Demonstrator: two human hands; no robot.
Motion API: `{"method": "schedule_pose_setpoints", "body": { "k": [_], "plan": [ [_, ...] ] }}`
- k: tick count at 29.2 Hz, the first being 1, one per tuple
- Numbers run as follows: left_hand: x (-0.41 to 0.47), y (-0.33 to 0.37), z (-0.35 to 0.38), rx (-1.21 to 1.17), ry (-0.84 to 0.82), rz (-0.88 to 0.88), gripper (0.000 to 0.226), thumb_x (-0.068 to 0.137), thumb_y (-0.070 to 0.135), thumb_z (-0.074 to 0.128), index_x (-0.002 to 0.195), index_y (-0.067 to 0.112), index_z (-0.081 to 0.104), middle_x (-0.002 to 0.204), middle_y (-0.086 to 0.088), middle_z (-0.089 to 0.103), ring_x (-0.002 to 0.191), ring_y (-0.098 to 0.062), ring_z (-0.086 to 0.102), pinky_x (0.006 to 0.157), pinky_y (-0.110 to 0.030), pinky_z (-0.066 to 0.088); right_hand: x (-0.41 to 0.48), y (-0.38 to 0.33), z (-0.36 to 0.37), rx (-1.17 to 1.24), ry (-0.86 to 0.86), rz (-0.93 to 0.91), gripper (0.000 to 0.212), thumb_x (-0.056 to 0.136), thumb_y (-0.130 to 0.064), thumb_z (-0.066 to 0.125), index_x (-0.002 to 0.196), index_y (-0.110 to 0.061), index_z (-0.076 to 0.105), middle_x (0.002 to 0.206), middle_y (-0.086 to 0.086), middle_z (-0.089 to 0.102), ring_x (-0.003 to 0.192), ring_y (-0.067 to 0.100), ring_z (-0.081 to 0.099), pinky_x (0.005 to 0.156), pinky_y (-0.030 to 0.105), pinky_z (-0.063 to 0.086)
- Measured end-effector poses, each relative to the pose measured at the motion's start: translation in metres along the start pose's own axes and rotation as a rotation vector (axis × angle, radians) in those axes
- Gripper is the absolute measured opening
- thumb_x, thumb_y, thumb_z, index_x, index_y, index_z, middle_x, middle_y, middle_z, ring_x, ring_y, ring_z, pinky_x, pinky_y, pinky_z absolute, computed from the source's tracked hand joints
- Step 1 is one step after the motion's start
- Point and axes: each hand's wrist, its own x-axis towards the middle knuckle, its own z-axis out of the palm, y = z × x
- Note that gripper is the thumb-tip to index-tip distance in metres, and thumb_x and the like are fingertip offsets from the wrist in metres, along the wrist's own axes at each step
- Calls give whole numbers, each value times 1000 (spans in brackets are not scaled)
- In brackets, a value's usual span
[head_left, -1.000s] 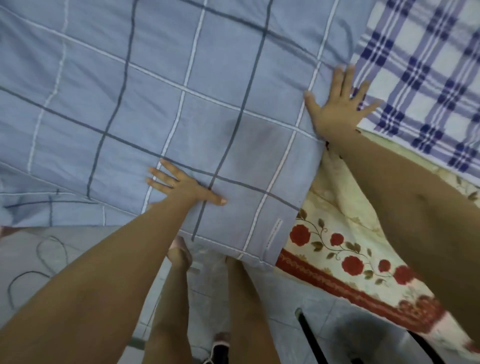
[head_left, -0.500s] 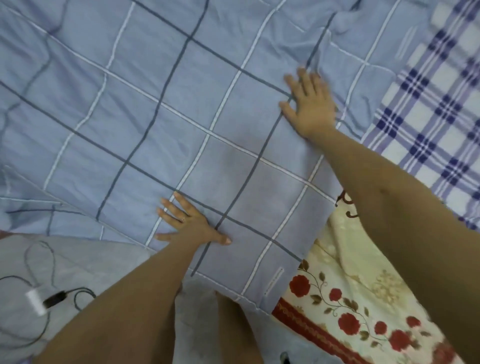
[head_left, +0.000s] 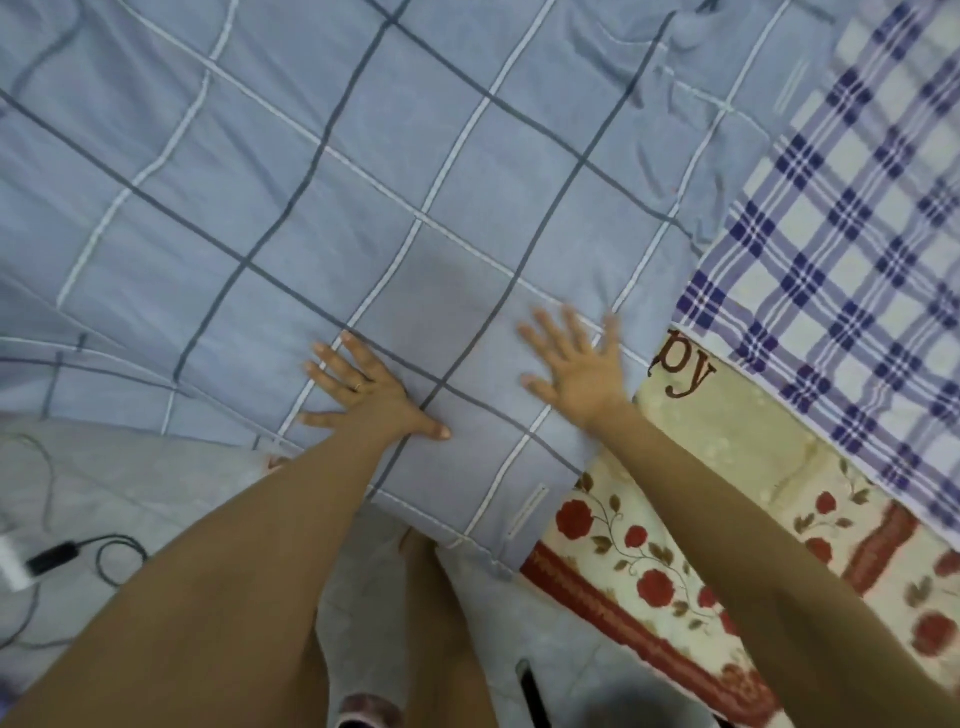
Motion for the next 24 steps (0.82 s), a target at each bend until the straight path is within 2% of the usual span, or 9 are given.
{"method": "schedule_pose_setpoints", "body": {
  "k": [3, 6, 8, 11, 13, 17, 20, 22, 24],
  "plan": [
    [0, -5, 1, 20, 1, 27, 177, 28, 57, 90, 122, 13, -53, 133, -20, -53, 126, -39, -44, 92, -77, -11, -26, -2, 15, 178, -29, 510, 69, 90, -69, 6, 142, -38, -28, 153, -8, -31, 143, 24, -22, 107, 64, -12],
    [-3, -7, 8, 49, 55, 113, 169, 37, 64, 85, 128, 14, -48, 138, -20, -49, 129, -40, -41, 90, -76, -13, -28, -29, 1, 186, -53, 652, 71, 95, -61, 16, 148, -30, -19, 156, -1, -24, 143, 33, -20, 108, 69, -7],
    [-4, -30, 24, 185, 91, 270, 145, 58, 74, 68, 130, 18, -45, 144, -16, -42, 133, -38, -37, 91, -73, -17, -19, -52, -7, 203, -5, 703, 71, 96, -55, 24, 151, -25, -11, 158, 4, -19, 143, 35, -18, 108, 68, -8],
    [-14, -94, 69, 476, -4, 797, 107, 79, 70, 48, 140, 26, -29, 154, -16, -24, 130, -27, -44, 101, -72, -12, -1, -88, -11, 252, 184, 615, 68, 94, -48, 33, 152, -23, 7, 160, 9, -3, 145, 38, -5, 109, 64, -6],
    [-18, -139, 83, 522, 135, 1024, 99, 75, 65, 57, 151, 25, 8, 157, -18, 6, 139, -23, -29, 103, -72, 8, 16, -116, -13, 262, 275, 503, 67, 91, -45, 33, 151, -20, 18, 159, 12, 9, 144, 41, 4, 110, 63, -3],
    [13, -182, 10, 290, 430, 900, 72, 80, 51, 47, 145, 27, 29, 153, -12, 17, 143, -27, 4, 99, -67, 15, 60, -175, -31, 286, 356, 307, 63, 92, -42, 35, 149, -17, 26, 157, 13, 18, 144, 38, 8, 113, 50, -13],
    [73, -183, -86, 394, 579, 824, 63, 78, 46, 40, 138, 26, 35, 149, -9, 25, 135, -30, 23, 93, -73, 26, 107, -210, -50, 285, 375, 213, 64, 92, -44, 31, 149, -17, 25, 157, 11, 19, 145, 34, 6, 113, 43, -14],
    [113, -180, -152, 482, 605, 793, 62, 80, 44, 39, 138, 25, 39, 150, -9, 31, 136, -33, 26, 90, -76, 28, 143, -228, -63, 259, 367, 191, 66, 91, -47, 29, 150, -18, 24, 157, 9, 19, 145, 34, 8, 113, 43, -14],
    [151, -171, -211, 516, 633, 745, 63, 90, 49, 37, 148, 29, 25, 158, -3, 15, 144, -33, 10, 98, -75, 14, 178, -239, -72, 191, 403, 155, 64, 92, -48, 30, 149, -19, 27, 155, 9, 25, 143, 34, 13, 114, 46, -7]
  ]
}}
